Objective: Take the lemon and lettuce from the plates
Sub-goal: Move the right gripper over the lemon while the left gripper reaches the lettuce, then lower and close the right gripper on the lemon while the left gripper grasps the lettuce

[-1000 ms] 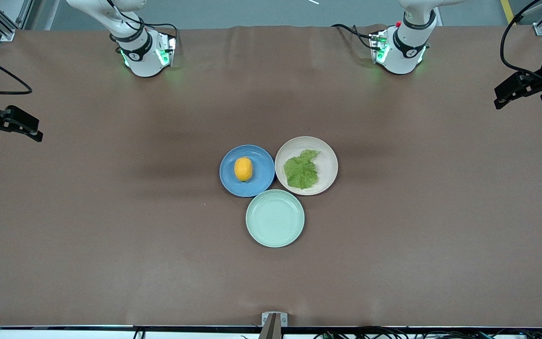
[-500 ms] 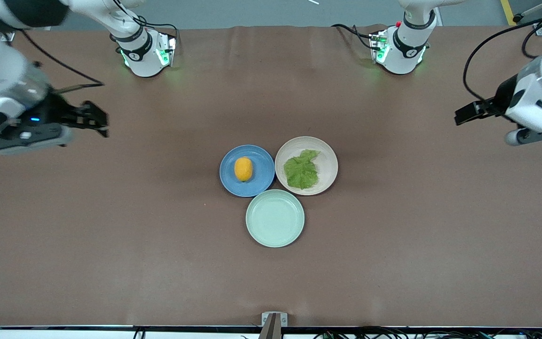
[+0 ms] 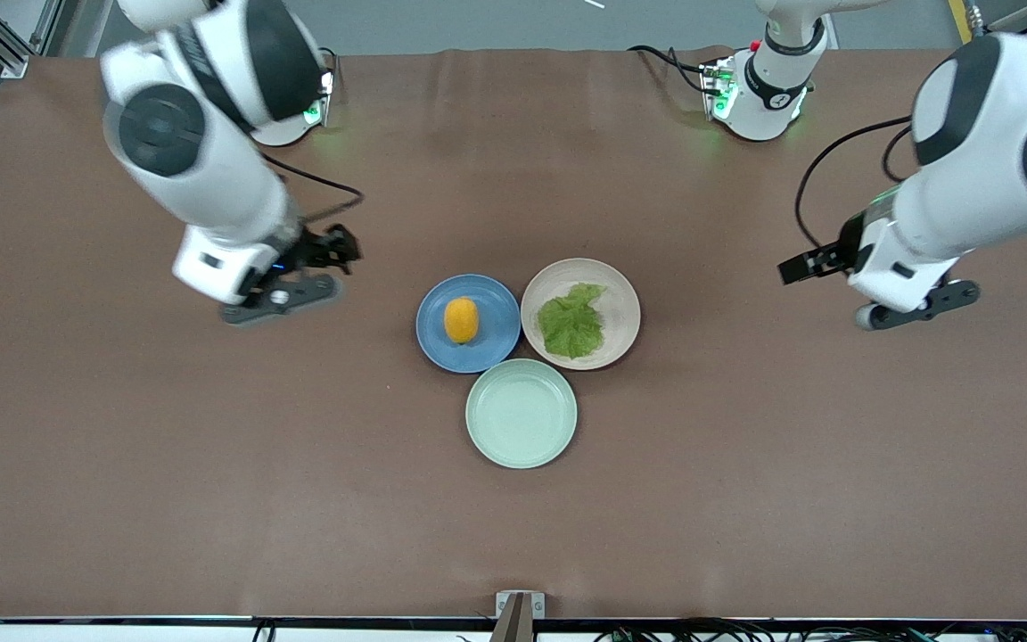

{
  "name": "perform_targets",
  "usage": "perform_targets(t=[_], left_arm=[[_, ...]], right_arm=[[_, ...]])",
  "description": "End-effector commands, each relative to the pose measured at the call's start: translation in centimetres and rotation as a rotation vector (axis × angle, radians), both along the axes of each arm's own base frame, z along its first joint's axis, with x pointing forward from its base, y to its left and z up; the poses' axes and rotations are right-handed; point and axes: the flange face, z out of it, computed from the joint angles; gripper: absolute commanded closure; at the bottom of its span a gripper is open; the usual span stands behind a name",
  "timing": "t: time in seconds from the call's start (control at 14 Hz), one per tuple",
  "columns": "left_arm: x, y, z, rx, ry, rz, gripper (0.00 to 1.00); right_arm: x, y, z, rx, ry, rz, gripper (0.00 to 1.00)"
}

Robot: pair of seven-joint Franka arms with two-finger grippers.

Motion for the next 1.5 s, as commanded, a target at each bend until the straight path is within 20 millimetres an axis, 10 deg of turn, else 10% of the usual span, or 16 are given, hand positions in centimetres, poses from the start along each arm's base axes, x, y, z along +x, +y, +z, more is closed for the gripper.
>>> perform_targets(t=[0.0, 0.64, 0.93, 1.43], left_arm=[[-1.5, -3.2, -3.5, -0.01, -0.019, 0.111, 0.0], [-5.3, -14.9, -17.5, -0.087, -0.011, 0.489, 0.06], [-6.0, -19.2, -21.8, -0.16, -0.011, 0.602, 0.2], [-5.5, -20.3, -27.7, -0.156, 0.022, 0.566, 0.4]], right_arm=[[-2.2, 5.9, -5.0, 0.0, -0.005, -0.08, 0.0], [-4.5, 9.2, -21.0, 0.043, 0.011, -0.168, 0.0], [-4.3, 9.7, -23.3, 0.063, 0.008, -0.182, 0.0], [-4.8, 10.7, -27.0, 0.07, 0.0, -0.175, 0.0]])
